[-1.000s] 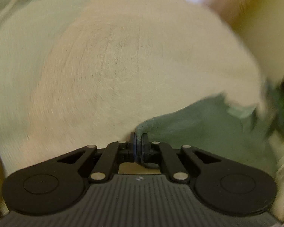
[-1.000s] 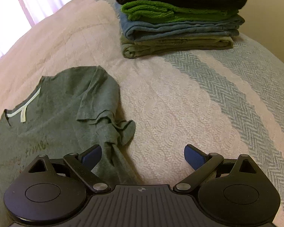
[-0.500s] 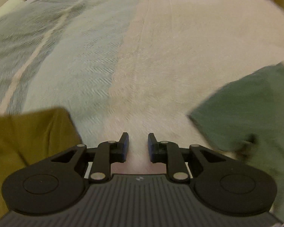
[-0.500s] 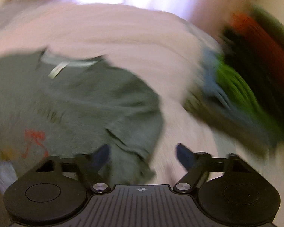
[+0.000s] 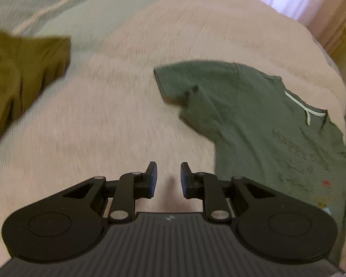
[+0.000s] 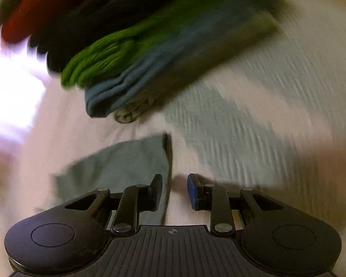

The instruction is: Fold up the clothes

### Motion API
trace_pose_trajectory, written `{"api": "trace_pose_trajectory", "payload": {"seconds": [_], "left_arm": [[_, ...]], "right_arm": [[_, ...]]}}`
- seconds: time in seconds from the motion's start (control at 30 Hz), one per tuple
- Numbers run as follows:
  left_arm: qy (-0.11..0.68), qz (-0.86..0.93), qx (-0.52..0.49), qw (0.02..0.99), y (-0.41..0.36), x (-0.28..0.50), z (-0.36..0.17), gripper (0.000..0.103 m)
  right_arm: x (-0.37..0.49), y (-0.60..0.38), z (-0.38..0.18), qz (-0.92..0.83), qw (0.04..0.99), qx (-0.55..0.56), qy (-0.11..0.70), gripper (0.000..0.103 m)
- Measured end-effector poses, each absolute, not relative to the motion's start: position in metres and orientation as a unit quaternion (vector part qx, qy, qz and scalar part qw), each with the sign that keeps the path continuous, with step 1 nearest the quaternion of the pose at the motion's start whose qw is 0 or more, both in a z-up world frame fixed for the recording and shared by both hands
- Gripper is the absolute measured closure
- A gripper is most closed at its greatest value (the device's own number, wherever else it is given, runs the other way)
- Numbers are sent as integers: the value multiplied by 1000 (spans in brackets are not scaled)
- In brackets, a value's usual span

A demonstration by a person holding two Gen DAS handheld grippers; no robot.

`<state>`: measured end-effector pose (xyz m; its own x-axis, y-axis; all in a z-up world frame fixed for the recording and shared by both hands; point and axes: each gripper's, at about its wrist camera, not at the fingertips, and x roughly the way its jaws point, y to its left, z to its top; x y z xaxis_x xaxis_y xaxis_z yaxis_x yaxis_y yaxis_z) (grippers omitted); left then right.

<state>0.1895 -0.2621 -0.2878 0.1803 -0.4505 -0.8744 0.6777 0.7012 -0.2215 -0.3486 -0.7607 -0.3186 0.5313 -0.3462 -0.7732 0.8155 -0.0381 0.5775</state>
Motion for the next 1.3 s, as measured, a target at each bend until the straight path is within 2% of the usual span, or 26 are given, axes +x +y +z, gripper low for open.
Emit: {"api": "trace_pose_trajectory", "payload": {"seconds": [0.03,0.07,0.17,0.3,0.33,0.37,0.4,0.5,0.57,0.63,0.73,0.77,0.8,0.83,0.87,0.93,1.0,1.03,1.2,1.27,1.3], "left_arm": [[527,-367,101,760,-258,182,-288,86],[531,-364,94,759,-253,173,-286,86],[541,-358,75,757,-241,151,-282,86],[540,-356,59,760,-232,139,-277,86],[540,-356,54,761,-230,139,-277,85],[540,-356,48,761,-229,139,-277,85],[541,-356,42,761,-228,139,-277,85],[547,-357,16,757,-227,144,-277,82],[549,-359,-1,755,-232,150,-278,74],[551,-365,-24,750,-242,159,-281,70],[561,-363,-74,740,-263,176,-292,57],[564,-360,-95,737,-270,183,-297,53],[563,-358,-111,737,-278,192,-303,52],[555,-355,-113,743,-285,201,-309,52],[546,-351,-105,753,-292,209,-314,52],[537,-353,-94,760,-305,224,-328,54],[535,-361,-90,758,-314,237,-340,72],[537,-371,-95,752,-314,240,-344,102],[513,-387,-67,763,-297,234,-344,102],[518,-397,-56,756,-284,228,-343,95],[520,-402,-50,752,-277,225,-343,96]], "right_arm": [[-361,-750,-324,-417,648,615,170,62],[-372,-738,-329,-400,631,649,139,45],[-378,-700,-347,-363,605,703,84,44],[-351,-684,-371,-327,604,723,69,44],[-345,-684,-377,-327,599,729,59,47],[-341,-685,-384,-330,590,736,41,72],[-338,-687,-390,-333,574,748,24,90],[-334,-688,-375,-400,571,716,38,91],[-322,-685,-340,-489,627,594,123,91],[-312,-683,-314,-555,651,476,203,90],[-322,-686,-319,-562,635,478,230,90],[-326,-683,-320,-558,633,489,223,86],[-329,-677,-318,-556,633,493,217,67],[-333,-671,-316,-554,633,497,212,54],[-337,-666,-313,-553,633,501,207,32],[-341,-654,-310,-551,632,506,202,31],[-339,-638,-309,-554,625,507,214,31],[-342,-628,-311,-557,618,512,216,31],[-347,-583,-314,-563,592,527,235,31],[-348,-570,-313,-561,591,524,248,31],[-350,-565,-313,-555,595,522,256,31]]}}
